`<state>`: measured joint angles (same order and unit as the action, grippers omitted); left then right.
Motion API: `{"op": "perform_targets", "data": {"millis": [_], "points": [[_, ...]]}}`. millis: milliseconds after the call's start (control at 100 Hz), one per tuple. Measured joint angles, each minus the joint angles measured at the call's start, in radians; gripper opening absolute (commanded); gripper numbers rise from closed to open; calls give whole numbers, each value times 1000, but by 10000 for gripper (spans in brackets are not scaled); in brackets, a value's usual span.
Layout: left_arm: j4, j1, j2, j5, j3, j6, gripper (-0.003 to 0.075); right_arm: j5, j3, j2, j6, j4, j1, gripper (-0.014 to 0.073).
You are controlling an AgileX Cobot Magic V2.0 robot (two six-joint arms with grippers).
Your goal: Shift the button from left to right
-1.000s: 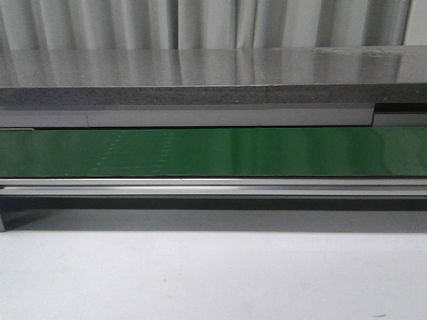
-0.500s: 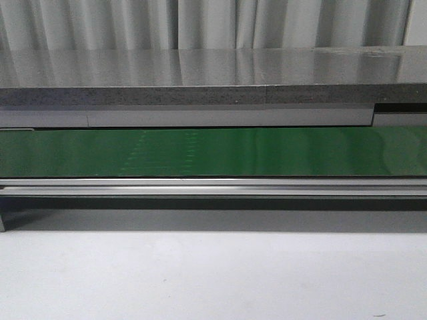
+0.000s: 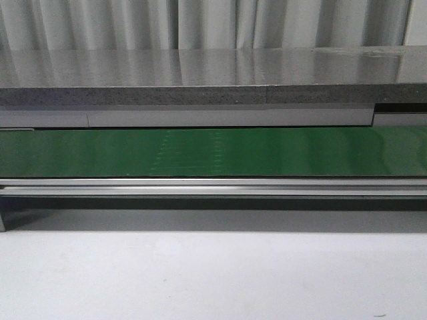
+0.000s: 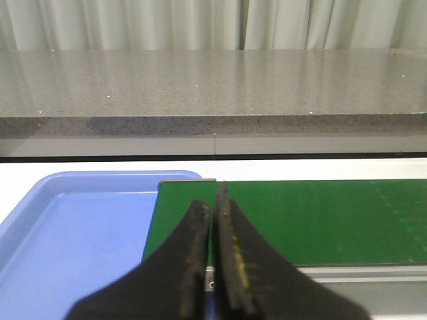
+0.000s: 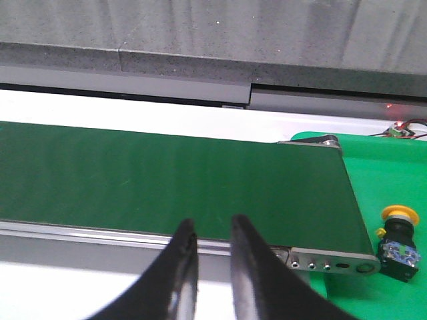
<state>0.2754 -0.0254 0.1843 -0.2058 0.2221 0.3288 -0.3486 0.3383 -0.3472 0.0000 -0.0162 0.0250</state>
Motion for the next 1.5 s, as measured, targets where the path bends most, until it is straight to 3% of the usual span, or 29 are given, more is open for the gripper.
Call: {"op": "perform_targets", "data": {"millis": [80,1130,1500], "points": [[0,0,0,0,0,0,5,3,0,0,0,0,0,-74],[0,0,0,0,0,0,5,62,-46,9,0,0,3,-67],[0,0,0,0,0,0,5,121,-216,246,0,8,5,-67]]}}
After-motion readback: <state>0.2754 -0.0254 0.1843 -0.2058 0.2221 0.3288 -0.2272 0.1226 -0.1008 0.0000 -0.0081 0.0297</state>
